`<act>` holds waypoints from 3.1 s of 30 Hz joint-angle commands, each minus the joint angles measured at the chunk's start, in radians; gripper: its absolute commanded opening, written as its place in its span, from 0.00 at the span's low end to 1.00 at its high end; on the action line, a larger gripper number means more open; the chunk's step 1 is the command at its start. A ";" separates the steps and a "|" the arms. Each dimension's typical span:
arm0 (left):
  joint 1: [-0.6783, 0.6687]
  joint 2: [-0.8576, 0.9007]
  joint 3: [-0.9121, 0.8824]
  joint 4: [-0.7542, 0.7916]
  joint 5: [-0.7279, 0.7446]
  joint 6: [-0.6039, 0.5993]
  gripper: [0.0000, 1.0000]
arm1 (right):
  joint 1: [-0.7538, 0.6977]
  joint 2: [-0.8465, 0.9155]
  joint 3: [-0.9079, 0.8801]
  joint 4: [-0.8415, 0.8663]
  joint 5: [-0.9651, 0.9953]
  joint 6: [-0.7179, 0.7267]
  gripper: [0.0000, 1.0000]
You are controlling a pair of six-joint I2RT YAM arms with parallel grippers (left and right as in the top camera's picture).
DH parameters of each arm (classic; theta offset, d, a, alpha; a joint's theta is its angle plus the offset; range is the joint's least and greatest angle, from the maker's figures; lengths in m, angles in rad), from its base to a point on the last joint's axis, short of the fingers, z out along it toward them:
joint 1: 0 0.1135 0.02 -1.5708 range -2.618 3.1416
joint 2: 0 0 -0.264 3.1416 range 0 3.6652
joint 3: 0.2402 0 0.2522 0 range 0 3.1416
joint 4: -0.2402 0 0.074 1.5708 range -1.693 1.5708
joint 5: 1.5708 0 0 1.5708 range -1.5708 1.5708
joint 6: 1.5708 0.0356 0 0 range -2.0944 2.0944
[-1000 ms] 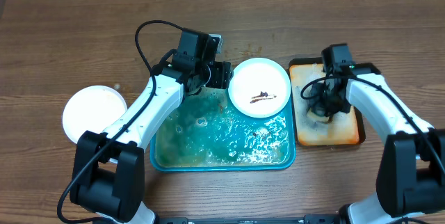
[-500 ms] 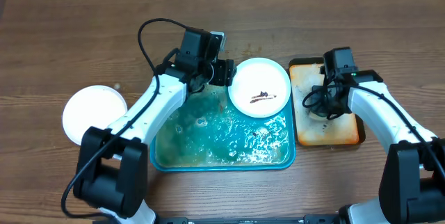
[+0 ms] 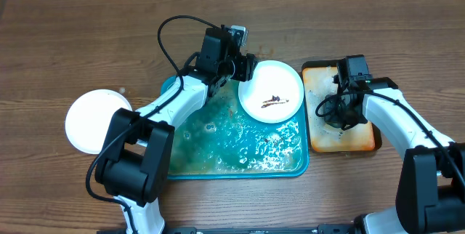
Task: Clean dirty plates on tray and stack at the side
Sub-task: 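Move the left gripper to the remaining white plate's rim and grasp, then drag the white plate toward the tray center with the left gripper, then lift the sponge from the pan and bring it to the plate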
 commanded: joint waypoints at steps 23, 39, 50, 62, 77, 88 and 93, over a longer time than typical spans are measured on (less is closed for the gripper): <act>-0.003 0.101 -0.002 -0.156 0.002 0.046 0.11 | 0.001 0.006 -0.005 -0.007 0.006 -0.003 0.04; 0.024 -0.193 0.000 -0.689 -0.204 -0.122 0.04 | 0.001 0.006 -0.005 -0.022 0.006 -0.003 0.04; 0.024 -0.224 -0.004 -1.084 -0.212 -0.229 0.04 | 0.002 0.035 -0.026 0.014 -0.096 -0.006 0.04; 0.015 -0.222 -0.010 -0.998 -0.265 -0.288 0.04 | 0.001 0.039 0.067 -0.038 -0.144 -0.003 0.04; -0.031 -0.220 -0.109 -0.826 -0.289 -0.348 0.04 | 0.087 -0.097 0.225 -0.155 -0.509 -0.011 0.04; -0.036 -0.220 -0.120 -0.808 -0.282 -0.348 0.04 | 0.368 -0.057 0.225 -0.048 -0.502 0.089 0.04; -0.036 -0.220 -0.120 -0.808 -0.261 -0.348 0.04 | 0.455 0.010 0.225 -0.006 -0.414 0.185 0.04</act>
